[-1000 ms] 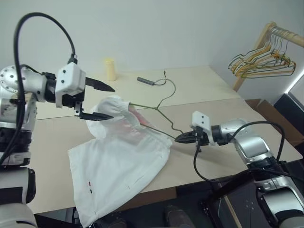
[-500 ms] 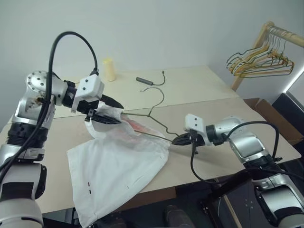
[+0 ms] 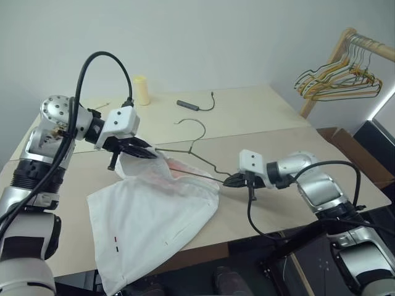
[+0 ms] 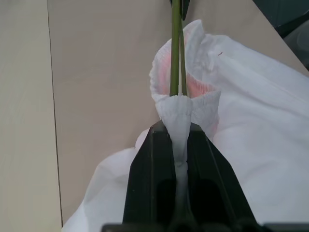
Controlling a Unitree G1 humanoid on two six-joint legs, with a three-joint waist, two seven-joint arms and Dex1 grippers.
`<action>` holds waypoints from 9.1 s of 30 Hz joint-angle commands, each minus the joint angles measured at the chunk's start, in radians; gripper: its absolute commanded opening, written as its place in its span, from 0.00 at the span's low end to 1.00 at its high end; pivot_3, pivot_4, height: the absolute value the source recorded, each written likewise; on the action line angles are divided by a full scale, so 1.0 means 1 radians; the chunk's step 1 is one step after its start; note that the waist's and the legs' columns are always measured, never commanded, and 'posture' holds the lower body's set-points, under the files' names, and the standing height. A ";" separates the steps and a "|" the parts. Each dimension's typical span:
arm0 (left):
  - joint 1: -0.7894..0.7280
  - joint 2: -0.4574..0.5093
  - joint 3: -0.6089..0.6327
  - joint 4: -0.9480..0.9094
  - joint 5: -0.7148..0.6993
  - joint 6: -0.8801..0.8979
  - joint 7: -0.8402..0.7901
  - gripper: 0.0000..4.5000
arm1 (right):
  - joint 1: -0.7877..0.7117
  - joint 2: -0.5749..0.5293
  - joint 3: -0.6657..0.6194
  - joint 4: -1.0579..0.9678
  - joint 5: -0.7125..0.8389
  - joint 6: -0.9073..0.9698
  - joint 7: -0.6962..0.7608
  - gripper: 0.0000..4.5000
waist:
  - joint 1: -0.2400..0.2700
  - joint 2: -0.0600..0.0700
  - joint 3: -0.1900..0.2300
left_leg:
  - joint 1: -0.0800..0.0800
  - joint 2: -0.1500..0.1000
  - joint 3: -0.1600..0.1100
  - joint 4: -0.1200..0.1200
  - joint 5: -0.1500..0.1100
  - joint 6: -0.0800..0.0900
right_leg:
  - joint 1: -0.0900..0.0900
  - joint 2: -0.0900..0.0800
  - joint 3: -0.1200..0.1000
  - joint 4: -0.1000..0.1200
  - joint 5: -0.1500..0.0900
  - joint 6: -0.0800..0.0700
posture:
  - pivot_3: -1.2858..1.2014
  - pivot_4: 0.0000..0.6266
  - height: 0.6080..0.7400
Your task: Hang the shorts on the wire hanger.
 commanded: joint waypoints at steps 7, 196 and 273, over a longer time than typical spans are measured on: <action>-0.036 0.003 0.035 0.040 0.056 -0.051 0.038 0.00 | -0.022 0.000 -0.098 -0.055 0.033 0.033 -0.060 0.49 | 0.000 0.000 0.000 | 0.000 0.000 0.000 0.000 0.000 0.000 | 0.000 0.000 0.000 0.000 0.000 0.000 | 0.45 0.00 1.00; 0.369 -0.173 0.439 -0.369 -0.390 0.125 0.448 0.99 | -0.252 0.240 -0.596 -0.138 -0.191 1.316 -1.077 0.00 | -0.081 0.001 -0.001 | 0.000 0.000 -0.005 0.001 0.000 0.000 | 0.000 -0.001 0.002 0.002 0.001 0.000 | 0.42 0.00 1.00; 0.413 -0.241 0.509 -0.482 -0.558 0.152 0.474 1.00 | -0.638 -0.006 -0.822 0.620 -0.134 0.754 -1.832 1.00 | -0.191 0.016 0.010 | 0.016 -0.003 0.005 -0.011 0.001 0.002 | 0.018 0.000 0.017 -0.007 -0.004 0.013 | 0.41 0.00 1.00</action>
